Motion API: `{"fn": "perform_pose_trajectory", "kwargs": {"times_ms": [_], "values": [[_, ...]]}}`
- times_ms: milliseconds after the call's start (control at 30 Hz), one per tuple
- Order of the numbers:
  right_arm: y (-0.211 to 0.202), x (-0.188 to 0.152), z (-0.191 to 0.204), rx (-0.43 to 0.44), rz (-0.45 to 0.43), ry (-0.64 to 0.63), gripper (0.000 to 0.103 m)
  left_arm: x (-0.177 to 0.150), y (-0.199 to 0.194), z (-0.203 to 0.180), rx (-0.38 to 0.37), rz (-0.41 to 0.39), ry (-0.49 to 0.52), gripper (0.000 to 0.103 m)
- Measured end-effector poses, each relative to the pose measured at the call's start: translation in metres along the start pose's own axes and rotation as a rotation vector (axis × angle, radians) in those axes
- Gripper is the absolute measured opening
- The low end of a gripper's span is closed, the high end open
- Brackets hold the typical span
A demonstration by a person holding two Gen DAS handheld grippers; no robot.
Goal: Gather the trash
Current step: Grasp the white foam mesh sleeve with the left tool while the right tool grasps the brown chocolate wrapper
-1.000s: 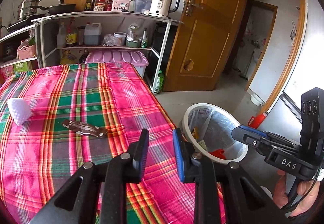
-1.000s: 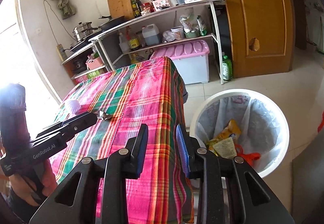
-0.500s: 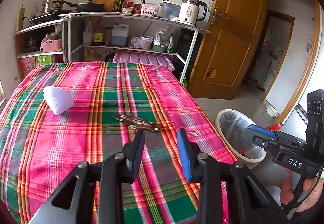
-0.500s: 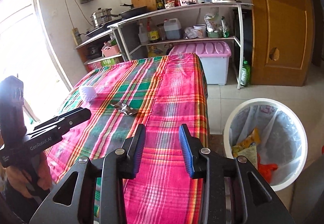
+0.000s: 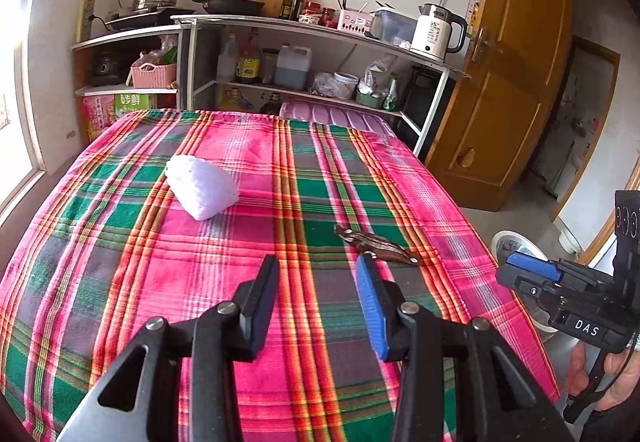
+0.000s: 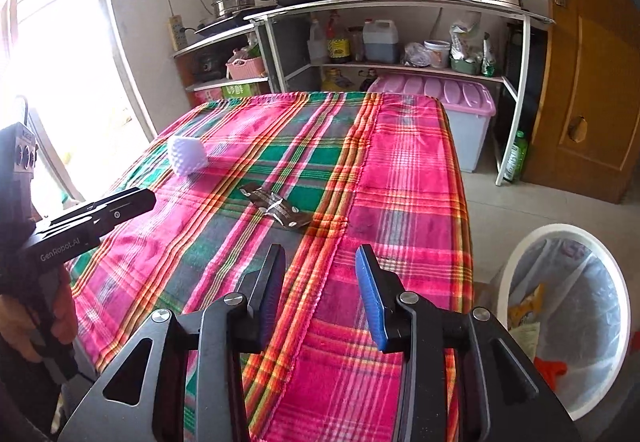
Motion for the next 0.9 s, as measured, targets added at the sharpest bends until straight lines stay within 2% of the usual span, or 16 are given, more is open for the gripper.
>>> {"fn": "perform_pose_trajectory", "kwargs": {"times_ms": [233, 367, 633, 900], "values": [[0.037, 0.014, 0.007, 0.029, 0.046, -0.066, 0.04, 0.013, 0.016, 0.035, 0.06, -0.004, -0.028, 0.048], [0.057, 0.019, 0.01, 0.037, 0.077, -0.106, 0.04, 0.026, 0.029, 0.052, 0.088, -0.005, -0.038, 0.056], [0.087, 0.027, 0.008, 0.046, 0.125, -0.144, 0.04, 0.041, 0.07, 0.071, 0.116, 0.042, -0.074, 0.058], [0.106, 0.027, -0.001, 0.043, 0.161, -0.149, 0.04, 0.042, 0.104, 0.082, 0.134, 0.1, -0.12, 0.061]]}}
Point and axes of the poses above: each gripper's, at about its wrist camera, not at the fingertips, and y roughly the way its jaws point, z to its left, x to its top, the point moved 8 cm from there along y, roughly the way its jaws point, and after that the axes turned 14 degrees about x, right-handed, at the moved point
